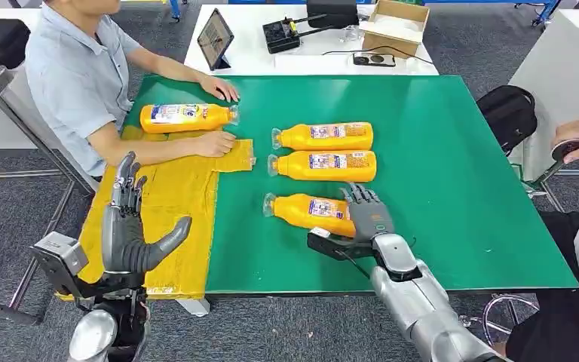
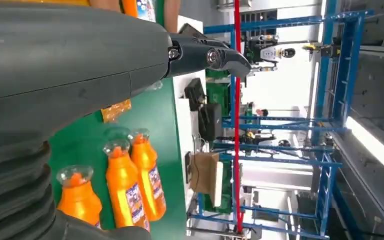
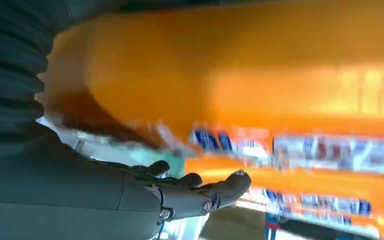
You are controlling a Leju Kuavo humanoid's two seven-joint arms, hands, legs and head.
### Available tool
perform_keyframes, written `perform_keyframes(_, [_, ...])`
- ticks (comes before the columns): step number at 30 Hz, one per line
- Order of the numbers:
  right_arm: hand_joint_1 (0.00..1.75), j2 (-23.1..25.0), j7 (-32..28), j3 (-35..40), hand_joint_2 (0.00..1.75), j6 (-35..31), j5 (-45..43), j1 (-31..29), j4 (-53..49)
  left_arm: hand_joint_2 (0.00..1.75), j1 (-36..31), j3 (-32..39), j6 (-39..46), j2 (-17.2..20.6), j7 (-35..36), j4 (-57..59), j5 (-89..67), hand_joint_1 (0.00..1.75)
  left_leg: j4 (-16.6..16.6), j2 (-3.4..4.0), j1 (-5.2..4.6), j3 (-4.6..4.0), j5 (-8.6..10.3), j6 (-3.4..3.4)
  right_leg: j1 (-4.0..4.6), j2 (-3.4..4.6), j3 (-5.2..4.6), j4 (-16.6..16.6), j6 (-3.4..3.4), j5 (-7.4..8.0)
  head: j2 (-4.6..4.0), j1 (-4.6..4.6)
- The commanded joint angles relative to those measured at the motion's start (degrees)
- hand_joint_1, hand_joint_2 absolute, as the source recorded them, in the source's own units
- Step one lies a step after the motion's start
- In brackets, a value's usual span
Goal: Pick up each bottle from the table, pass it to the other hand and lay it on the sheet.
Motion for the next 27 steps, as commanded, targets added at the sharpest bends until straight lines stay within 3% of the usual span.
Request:
perform_keyframes(1, [1.75, -0.8, -0.8, -1.3, 1.75, 2.3, -2.9, -3.3, 11.4, 1.75, -2.2, 1.9, 0.3, 0.2, 0.2, 4.8, 0.0, 0.0, 0.0, -0.03, -0.02, -0.01, 0.06, 0.05, 0.01, -0.08, 0.01, 0.0, -0.11, 0.04, 0.0, 0.0])
perform_keyframes(9, [1.75, -1.7, -6.5, -4.4, 1.75, 3.7, -9.9, -1.5, 12.7, 1.75, -2.9, 1.7, 1.0, 0.9, -0.6, 5.8, 0.7, 0.0, -0.1, -0.22, 0.02, 0.04, 0.09, 0.06, 0.03, -0.24, 0.12, -0.1, -0.11, 0.03, 0.0, 0.0])
perform_keyframes(12, [1.75, -1.9, -11.1, -6.5, 1.75, 4.8, -14.6, 0.0, 12.2, 1.75, -3.0, 1.6, 1.1, 1.4, -0.9, 6.2, 1.3, 0.0, -0.1, -0.24, 0.02, 0.12, 0.08, 0.05, 0.04, -0.26, 0.2, -0.2, -0.12, 0.02, 0.0, 0.0])
perform_keyframes(14, [1.75, -1.9, -17.8, -8.1, 1.75, 5.2, -19.5, 1.4, 10.2, 1.75, -3.5, 1.4, 1.0, 1.7, -1.5, 6.9, 2.5, 0.0, -0.1, -0.23, 0.04, 0.14, 0.07, 0.04, 0.06, -0.25, 0.22, -0.2, -0.11, 0.01, 0.0, 0.0])
perform_keyframes(17, [1.75, -0.6, -26.4, -10.3, 1.75, 5.6, -28.2, 4.1, 4.3, 1.75, -4.1, 0.7, 1.6, 2.2, -2.7, 8.0, 2.4, 0.0, -0.2, -0.29, 0.05, 0.11, 0.14, 0.06, 0.08, -0.34, 0.2, -0.2, -0.17, 0.07, 0.0, 0.0])
perform_keyframes(19, [1.75, 0.8, -30.9, -10.7, 1.75, 7.6, -34.5, 6.6, -2.2, 1.75, -4.7, -0.3, 6.4, 2.2, -5.1, 9.3, -4.1, 0.0, -0.1, -0.15, 0.05, 0.13, 0.1, 0.04, 0.08, -0.19, 0.17, -0.2, -0.16, 0.06, 0.0, 0.0])
perform_keyframes(21, [1.75, 2.1, -32.4, -9.4, 1.75, 6.4, -37.5, 9.1, -9.6, 1.75, -5.4, -1.2, 9.4, 1.7, -5.3, 11.4, -8.2, 0.0, -0.1, -0.02, 0.05, 0.12, 0.07, 0.03, 0.09, -0.09, 0.12, -0.1, -0.21, 0.09, 0.0, 0.02])
perform_keyframes(27, [1.75, 5.1, -39.9, -6.9, 1.75, -1.2, -44.8, 14.9, -26.4, 1.75, -5.4, -3.1, 2.3, -1.3, -4.3, 20.6, 0.9, 0.0, 0.0, 0.0, -0.02, -0.13, 0.07, 0.04, 0.03, -0.06, -0.15, 0.0, -0.27, 0.11, 0.0, 0.0])
